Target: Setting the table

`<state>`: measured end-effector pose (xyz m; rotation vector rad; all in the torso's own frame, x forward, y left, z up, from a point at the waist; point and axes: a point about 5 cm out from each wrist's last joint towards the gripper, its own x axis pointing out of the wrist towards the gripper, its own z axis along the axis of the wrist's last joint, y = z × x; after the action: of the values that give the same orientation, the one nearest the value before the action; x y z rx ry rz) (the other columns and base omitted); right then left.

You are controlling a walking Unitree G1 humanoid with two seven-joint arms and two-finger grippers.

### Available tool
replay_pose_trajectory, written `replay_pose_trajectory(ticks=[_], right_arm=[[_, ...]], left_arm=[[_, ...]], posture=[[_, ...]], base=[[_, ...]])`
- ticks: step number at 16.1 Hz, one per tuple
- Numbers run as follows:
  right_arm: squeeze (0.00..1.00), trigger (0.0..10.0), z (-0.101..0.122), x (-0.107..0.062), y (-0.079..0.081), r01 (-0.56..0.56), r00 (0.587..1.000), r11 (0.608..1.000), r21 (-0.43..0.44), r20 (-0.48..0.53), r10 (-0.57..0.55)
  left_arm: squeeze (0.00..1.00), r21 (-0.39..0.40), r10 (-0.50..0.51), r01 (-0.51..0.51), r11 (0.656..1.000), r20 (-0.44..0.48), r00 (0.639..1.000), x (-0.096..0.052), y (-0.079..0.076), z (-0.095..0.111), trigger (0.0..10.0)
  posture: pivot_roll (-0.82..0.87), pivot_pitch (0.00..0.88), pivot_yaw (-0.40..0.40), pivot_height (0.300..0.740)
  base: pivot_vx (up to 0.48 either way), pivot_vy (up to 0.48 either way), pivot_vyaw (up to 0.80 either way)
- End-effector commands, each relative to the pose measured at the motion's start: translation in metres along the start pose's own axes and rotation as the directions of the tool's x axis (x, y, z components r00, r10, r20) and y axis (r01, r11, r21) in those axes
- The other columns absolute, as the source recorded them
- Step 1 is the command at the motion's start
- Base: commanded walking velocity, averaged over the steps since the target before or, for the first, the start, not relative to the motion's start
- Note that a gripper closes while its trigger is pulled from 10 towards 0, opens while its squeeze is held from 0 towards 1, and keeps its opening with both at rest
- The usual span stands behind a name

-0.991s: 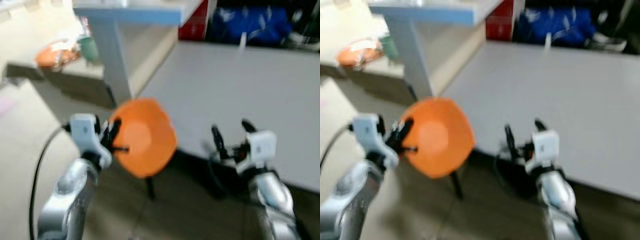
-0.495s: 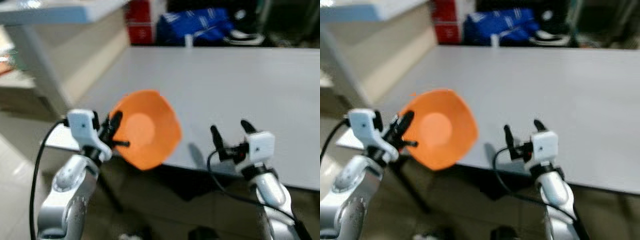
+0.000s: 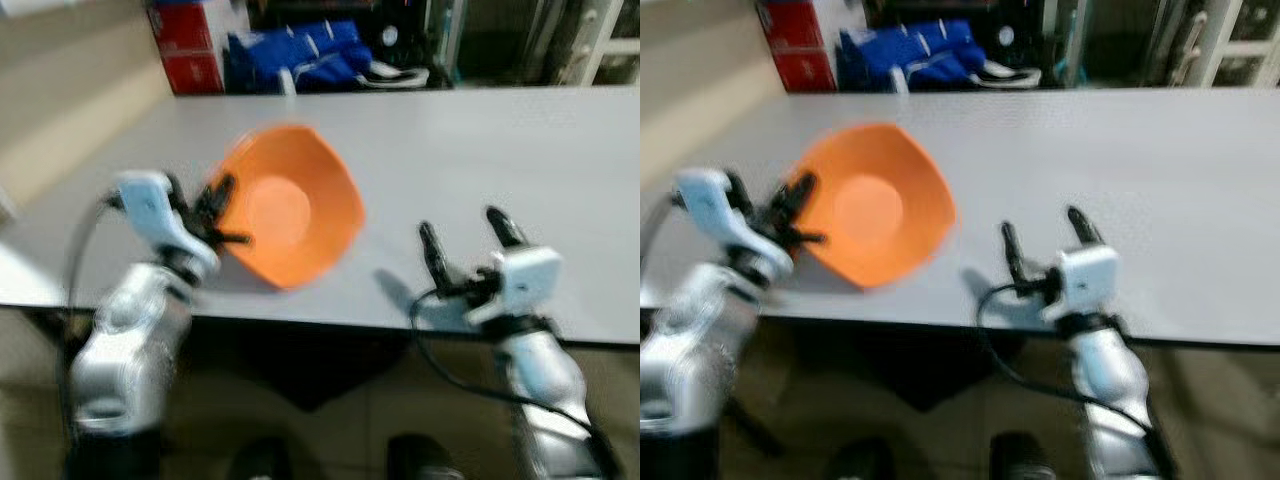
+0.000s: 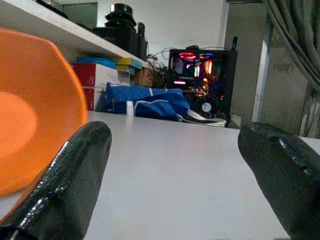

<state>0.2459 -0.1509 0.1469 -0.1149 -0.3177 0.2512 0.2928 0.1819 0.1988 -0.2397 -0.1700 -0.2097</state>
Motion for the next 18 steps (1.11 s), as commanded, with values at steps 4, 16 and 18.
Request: replay_pose_trajectory(ticks=[4, 16, 18], right_arm=[[0.00, 10.0, -0.026, -0.015, -0.007, 0.033, 0.988, 0.999, -0.009, -0.147, -0.034], [0.00, 10.0, -0.026, -0.012, -0.010, 0.048, 0.988, 0.999, 0.011, -0.150, -0.045], [0.00, 10.0, -0.027, -0.011, -0.010, 0.050, 0.987, 0.999, 0.017, -0.151, -0.047]], left_arm=[[0.00, 0.004, 0.017, -0.017, 1.000, -0.100, 0.995, 0.007, 0.002, -0.017, 10.0], [0.00, -0.029, 0.024, -0.027, 0.999, -0.099, 0.995, 0.004, -0.005, -0.021, 10.0], [0.00, -0.053, 0.022, -0.028, 0.998, -0.103, 0.994, 0.004, -0.007, -0.022, 10.0]], posture=[[-0.23, 0.000, 0.126, 0.599], [-0.22, 0.000, 0.117, 0.718], [-0.21, 0.000, 0.118, 0.738]], base=[[0.000, 0.000, 0.00], [0.000, 0.000, 0.00], [0.000, 0.000, 0.00]])
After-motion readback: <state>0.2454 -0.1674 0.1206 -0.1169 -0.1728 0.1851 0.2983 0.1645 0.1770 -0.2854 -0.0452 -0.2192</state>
